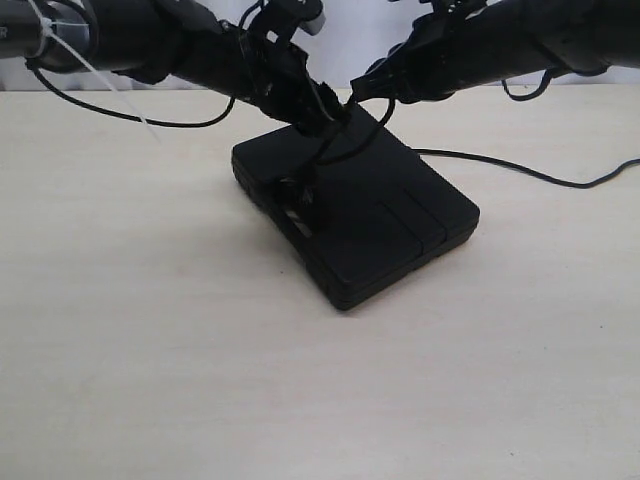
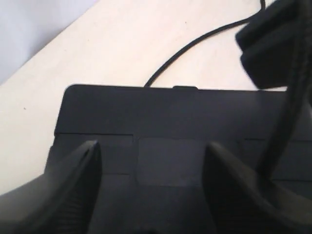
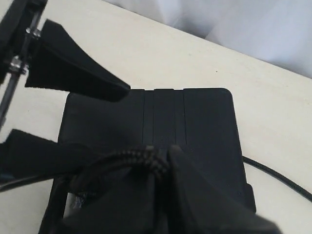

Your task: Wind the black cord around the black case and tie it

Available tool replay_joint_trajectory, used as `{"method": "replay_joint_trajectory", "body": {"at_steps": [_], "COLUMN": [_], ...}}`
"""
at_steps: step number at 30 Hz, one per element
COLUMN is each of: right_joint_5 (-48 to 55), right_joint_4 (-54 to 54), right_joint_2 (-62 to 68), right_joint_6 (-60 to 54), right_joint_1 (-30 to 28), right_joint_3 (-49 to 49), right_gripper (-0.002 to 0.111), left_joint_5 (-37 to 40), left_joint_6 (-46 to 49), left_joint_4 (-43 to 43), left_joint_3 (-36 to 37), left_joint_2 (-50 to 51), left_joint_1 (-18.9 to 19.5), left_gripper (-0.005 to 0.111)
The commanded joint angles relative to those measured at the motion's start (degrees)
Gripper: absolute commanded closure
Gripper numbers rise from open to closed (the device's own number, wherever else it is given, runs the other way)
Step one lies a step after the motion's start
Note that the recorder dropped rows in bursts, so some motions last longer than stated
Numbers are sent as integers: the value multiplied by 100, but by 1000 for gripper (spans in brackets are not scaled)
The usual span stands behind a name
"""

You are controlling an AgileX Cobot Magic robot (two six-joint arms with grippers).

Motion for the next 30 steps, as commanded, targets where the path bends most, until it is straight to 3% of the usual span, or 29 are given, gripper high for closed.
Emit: {"method": "replay_joint_trajectory", "body": {"at_steps": [1,5,7,19,21,28,30], "right_joint_5": [-47,-121,-165,-31,18,439,462], "right_joint_4": [-60,-60,-60,-60,-60,-1044,-1410], "right_joint_2": [-69,-69,-69,-69,-69,-69,-69], "right_joint_6": [3,3,22,18,18,261,518], "right_joint_1": [-6,-6,-6,-6,-6,-6,-6], "right_joint_3": [-30,-30,-30,-30,-30,-30,-30], "right_gripper": [104,104,104,104,104,102,97], "left_joint_5": [273,1698,1990,513,260,-376,-435], "left_joint_6": [35,22,-26,-280,-280,-301,-312], "left_joint_4": [502,992,1139,789,789,780,768], "left_joint_3": [-26,-62,-53,-48,-48,-48,-48], "left_joint_2": [-590,-797,-780,-135,-124,-120,-120], "left_joint_1": [-13,38,26,-45,-45,-45,-45], "left_gripper": [49,49,49,49,56,106,107]}}
